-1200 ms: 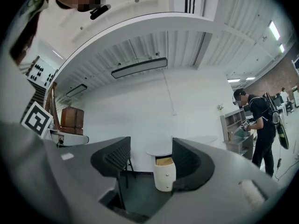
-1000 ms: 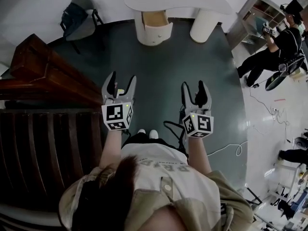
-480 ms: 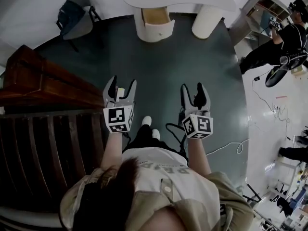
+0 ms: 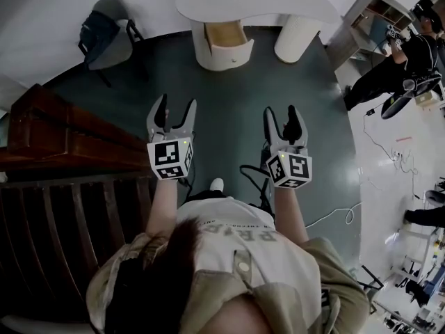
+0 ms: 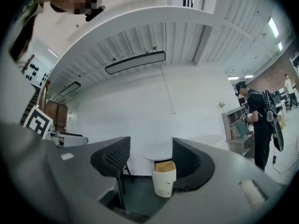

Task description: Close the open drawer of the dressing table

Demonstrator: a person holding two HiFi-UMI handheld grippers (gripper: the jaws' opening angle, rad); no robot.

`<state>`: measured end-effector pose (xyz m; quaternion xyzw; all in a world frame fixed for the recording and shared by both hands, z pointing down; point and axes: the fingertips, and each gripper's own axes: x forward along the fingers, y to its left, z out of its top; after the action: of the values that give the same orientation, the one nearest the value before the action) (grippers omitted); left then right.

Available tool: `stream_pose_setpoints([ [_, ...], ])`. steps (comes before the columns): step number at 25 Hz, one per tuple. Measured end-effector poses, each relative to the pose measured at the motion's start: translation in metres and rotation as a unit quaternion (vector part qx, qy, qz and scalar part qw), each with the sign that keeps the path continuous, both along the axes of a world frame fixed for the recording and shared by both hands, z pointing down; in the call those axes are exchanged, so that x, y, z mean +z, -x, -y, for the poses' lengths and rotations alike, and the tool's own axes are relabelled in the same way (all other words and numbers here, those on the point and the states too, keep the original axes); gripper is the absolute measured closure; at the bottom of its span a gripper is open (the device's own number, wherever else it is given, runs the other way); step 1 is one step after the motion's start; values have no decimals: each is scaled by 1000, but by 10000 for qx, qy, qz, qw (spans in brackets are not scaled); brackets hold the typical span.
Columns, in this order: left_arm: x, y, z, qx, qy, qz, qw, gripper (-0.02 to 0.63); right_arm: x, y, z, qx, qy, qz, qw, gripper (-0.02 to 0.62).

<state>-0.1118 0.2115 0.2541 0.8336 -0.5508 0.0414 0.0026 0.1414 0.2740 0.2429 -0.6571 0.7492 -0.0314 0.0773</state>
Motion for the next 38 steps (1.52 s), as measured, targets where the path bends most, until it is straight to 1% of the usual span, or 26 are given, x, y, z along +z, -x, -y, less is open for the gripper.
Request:
stream_pose_setpoints([
  [4,-8,13,21,53,-146,-14,9999,294,-7,12,18,92,-137,-33,9999,321],
  [7,1,29,31,63,-89,-8,9999,295,0,23,25,193,-98,5,9998,322],
  [10,8,35,33,85,-14,-15,10000,295,3,26,24,248,-52,-55,9997,321],
  [17,24,23,37,136,188,6,9997,295,14,8,26,388,146,-17,9991,321],
  [23,38,23,47,-11,351,60,9994,295,24,1,43,312,255,-31,9992,321],
  [29,37,12,75,-110,385,77,9992,295,28,-11,76,199,360,-18,9991,321],
  [38,26,-6,130,-332,328,115,9988,295,19,-35,143,2,323,-17,9995,321],
])
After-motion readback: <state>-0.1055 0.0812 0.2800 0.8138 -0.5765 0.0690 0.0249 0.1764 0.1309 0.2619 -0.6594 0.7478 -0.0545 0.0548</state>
